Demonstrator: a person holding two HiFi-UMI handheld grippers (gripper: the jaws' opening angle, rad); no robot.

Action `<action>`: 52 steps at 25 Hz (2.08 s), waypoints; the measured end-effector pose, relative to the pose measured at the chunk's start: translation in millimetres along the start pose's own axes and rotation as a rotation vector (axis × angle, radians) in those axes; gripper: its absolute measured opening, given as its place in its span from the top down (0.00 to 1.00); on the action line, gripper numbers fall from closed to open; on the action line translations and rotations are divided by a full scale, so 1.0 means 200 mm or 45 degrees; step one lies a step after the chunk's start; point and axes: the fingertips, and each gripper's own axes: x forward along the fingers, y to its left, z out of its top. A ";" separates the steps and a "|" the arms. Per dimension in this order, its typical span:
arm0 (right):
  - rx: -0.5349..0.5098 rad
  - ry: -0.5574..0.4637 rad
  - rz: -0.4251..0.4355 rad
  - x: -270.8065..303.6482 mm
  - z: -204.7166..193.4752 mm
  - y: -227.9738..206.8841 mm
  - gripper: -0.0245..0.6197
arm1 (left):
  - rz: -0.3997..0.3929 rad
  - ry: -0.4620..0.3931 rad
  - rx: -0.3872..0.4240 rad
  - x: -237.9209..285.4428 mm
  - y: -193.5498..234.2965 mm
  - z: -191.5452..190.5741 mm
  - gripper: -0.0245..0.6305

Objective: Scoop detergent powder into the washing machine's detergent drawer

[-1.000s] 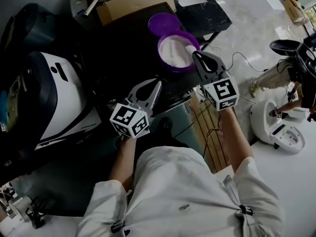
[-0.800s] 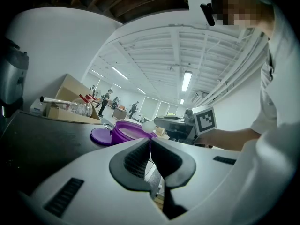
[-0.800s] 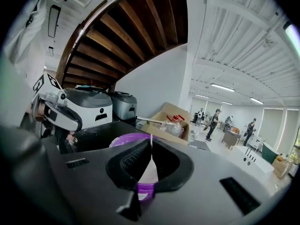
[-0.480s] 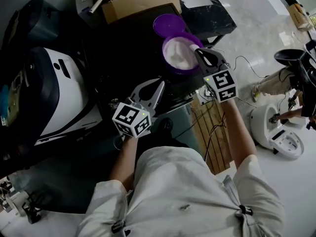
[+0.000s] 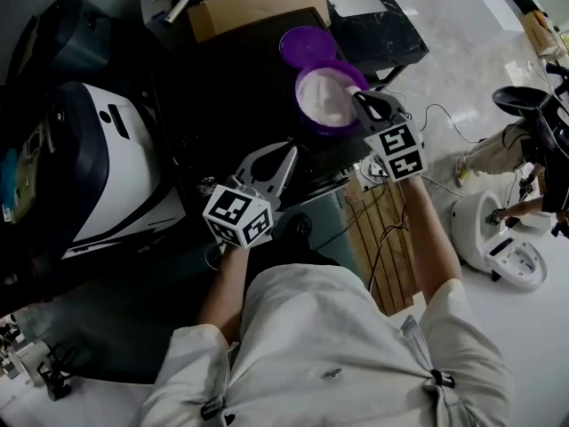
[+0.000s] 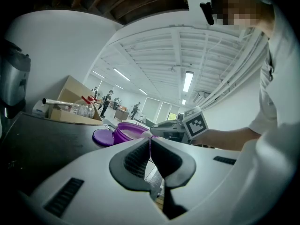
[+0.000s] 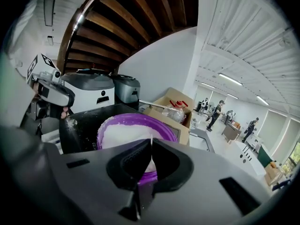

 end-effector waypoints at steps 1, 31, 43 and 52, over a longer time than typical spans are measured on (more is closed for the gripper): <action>-0.003 0.014 -0.002 0.00 0.00 0.00 0.95 | -0.001 -0.001 0.001 0.00 0.00 0.00 0.93; 0.277 0.234 0.129 -0.01 -0.08 0.15 0.95 | 0.010 -0.041 0.007 -0.13 -0.04 0.01 0.93; 0.381 0.212 0.207 -0.01 -0.03 0.24 0.95 | 0.000 -0.056 0.024 -0.16 -0.04 0.04 0.93; 0.466 0.148 0.257 0.00 0.02 0.29 0.95 | 0.012 -0.055 0.023 -0.16 -0.03 0.05 0.93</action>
